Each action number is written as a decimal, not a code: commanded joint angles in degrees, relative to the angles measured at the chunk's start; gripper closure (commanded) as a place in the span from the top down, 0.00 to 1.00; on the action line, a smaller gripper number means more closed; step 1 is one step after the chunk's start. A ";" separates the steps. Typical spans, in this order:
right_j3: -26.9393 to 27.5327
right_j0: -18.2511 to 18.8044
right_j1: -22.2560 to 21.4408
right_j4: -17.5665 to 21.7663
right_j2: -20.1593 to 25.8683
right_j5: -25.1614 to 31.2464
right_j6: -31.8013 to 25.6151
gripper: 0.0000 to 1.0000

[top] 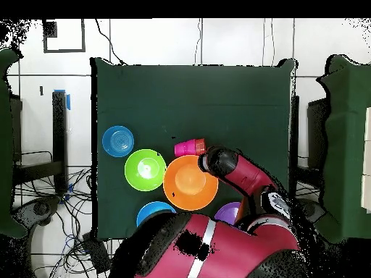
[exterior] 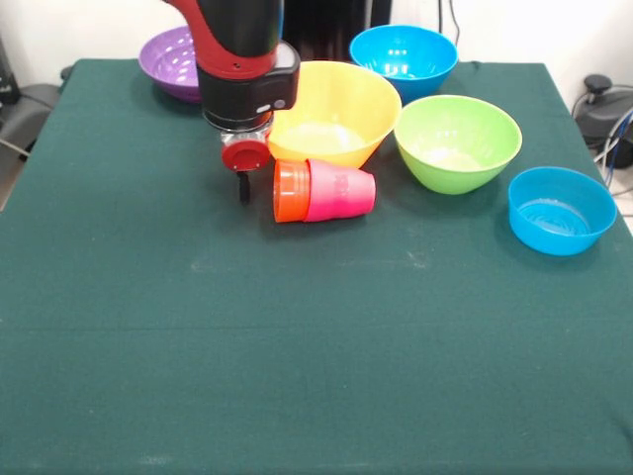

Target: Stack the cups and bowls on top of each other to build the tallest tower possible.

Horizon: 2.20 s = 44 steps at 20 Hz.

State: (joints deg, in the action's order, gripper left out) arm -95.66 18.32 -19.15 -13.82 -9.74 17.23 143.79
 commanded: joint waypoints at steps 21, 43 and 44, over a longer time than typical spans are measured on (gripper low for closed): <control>3.30 -6.89 -6.11 4.82 -2.83 12.46 0.08 1.00; 0.67 -8.21 -7.43 4.57 -0.71 14.33 0.01 0.00; 0.42 -8.44 -7.72 4.75 -0.56 14.81 -0.29 0.00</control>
State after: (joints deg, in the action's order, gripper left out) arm -95.45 11.83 -27.55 -12.12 -16.18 26.22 143.79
